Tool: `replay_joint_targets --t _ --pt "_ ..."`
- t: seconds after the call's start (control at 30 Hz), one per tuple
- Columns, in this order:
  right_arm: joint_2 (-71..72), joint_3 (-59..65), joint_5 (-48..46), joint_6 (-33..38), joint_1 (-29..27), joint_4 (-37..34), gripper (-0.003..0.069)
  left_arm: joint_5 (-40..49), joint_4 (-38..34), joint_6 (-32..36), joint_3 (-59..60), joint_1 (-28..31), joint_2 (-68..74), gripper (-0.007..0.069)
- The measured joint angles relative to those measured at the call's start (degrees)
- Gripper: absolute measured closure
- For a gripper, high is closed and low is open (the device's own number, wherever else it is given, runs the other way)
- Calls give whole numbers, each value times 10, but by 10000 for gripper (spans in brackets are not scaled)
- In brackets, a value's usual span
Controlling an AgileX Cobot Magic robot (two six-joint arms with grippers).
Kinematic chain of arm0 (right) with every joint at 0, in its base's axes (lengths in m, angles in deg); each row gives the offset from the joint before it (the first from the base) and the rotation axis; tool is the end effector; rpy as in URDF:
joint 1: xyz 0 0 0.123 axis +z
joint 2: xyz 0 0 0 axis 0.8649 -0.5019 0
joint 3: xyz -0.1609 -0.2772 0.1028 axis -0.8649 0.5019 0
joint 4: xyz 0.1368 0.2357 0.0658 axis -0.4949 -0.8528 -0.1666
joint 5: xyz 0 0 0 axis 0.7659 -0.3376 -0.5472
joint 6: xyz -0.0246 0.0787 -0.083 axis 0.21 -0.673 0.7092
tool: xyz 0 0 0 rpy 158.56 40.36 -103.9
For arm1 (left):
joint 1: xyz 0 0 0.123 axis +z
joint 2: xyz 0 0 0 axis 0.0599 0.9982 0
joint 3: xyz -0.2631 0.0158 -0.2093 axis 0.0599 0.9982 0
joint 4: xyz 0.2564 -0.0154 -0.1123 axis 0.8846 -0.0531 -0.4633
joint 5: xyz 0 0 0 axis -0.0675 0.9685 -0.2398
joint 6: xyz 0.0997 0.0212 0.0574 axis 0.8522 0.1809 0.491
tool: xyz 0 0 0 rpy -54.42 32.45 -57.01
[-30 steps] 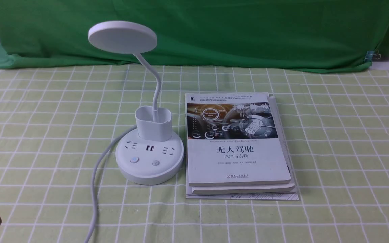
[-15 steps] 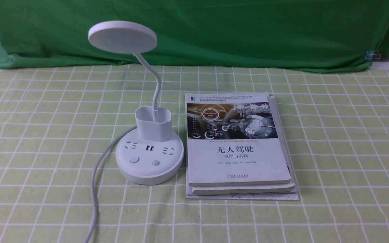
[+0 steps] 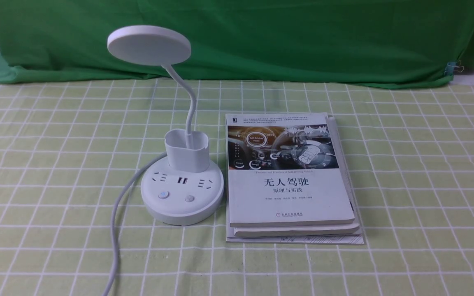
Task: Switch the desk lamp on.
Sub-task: Use the left arm to press the button switch on the lamp holder
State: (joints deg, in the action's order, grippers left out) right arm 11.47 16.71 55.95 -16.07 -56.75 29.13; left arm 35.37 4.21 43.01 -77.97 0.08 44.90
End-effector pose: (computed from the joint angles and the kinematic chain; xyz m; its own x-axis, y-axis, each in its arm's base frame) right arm 0.0581 0.0054 0.1822 -0.1471 -0.1320 -0.9803 -0.0916 0.9886 -0.1194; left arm 0.0450 0.0067 0.2626 0.4772 -0.0898 -0.8742 0.0182 0.9956 -0.0923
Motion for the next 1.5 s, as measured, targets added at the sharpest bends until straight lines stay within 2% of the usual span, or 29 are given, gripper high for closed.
replay_joint_targets --t 0.13,0.23,0.4,0.6,0.77,1.0,1.17,1.3,1.4,1.5 --pt "0 0 0 0 0 0 417 34 -7 -6 -58 0 23 606" --pt "0 0 0 0 0 0 417 146 -16 -26 -170 0 99 606" --pt "0 0 0 0 0 0 417 302 -22 -39 -276 0 241 606" --pt "0 0 0 0 0 0 417 302 19 -6 -293 0 386 606" --pt "0 0 0 0 0 0 417 242 -19 -24 -294 0 481 606" --pt "0 0 0 0 0 0 417 252 -45 -46 -294 0 556 606" --pt "0 0 0 0 0 0 417 337 -73 -50 -311 0 647 606" --pt "0 0 0 0 0 0 417 454 -103 36 -362 -11 731 606" --pt "0 0 0 0 0 0 417 521 -115 82 -424 -57 794 606" --pt "0 0 0 0 0 0 417 532 -81 76 -473 -111 833 606"
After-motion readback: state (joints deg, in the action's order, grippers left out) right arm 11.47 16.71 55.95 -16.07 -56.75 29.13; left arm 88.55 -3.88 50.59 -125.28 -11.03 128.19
